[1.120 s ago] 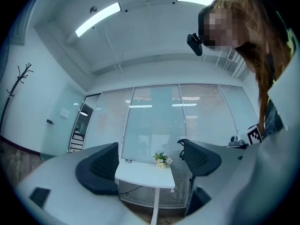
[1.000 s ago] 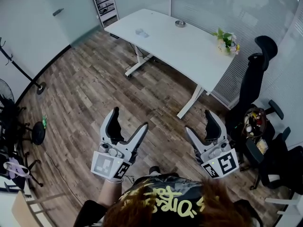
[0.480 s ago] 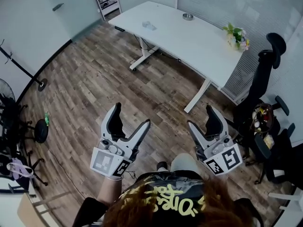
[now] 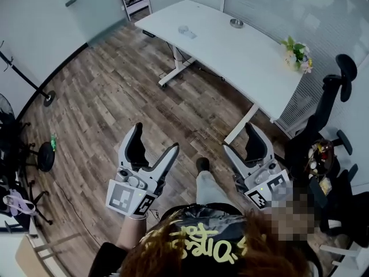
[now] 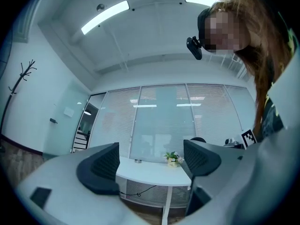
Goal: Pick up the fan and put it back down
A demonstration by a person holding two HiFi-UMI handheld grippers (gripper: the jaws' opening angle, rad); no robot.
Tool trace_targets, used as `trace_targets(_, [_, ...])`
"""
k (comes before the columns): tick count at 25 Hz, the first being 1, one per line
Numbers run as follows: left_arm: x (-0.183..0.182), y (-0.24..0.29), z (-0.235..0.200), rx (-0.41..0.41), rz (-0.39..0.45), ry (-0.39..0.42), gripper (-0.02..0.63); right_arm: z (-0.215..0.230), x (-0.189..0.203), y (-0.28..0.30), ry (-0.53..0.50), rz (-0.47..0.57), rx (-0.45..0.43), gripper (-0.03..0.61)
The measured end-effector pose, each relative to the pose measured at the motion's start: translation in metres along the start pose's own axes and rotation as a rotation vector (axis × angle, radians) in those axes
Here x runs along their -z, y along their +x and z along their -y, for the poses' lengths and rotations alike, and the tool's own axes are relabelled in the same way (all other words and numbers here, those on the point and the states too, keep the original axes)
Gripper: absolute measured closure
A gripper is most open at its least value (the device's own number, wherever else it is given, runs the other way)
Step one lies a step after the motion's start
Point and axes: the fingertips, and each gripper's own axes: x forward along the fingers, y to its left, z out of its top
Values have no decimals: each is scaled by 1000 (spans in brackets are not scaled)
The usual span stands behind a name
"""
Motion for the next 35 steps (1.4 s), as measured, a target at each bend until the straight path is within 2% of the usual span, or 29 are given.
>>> trace_targets(11, [14,104,-73,-54,20,11,189,84,24,105,38,-17,-84,261])
trace_targets(17, [17,166,-118,-135,25,32,187,137,27,166,39,-25,-121,261])
trace_targets(22, [22,206,-145,-158,25,25,187,174,27,206,30,-22,-136,261])
trace_targets(29, [31,248,-165,-161,16,19,187,216,30,242,37,-21,-148,261])
trace_targets(35, [32,258,-178,-197,28,23,187,235,36,259,59,-11,-125,261])
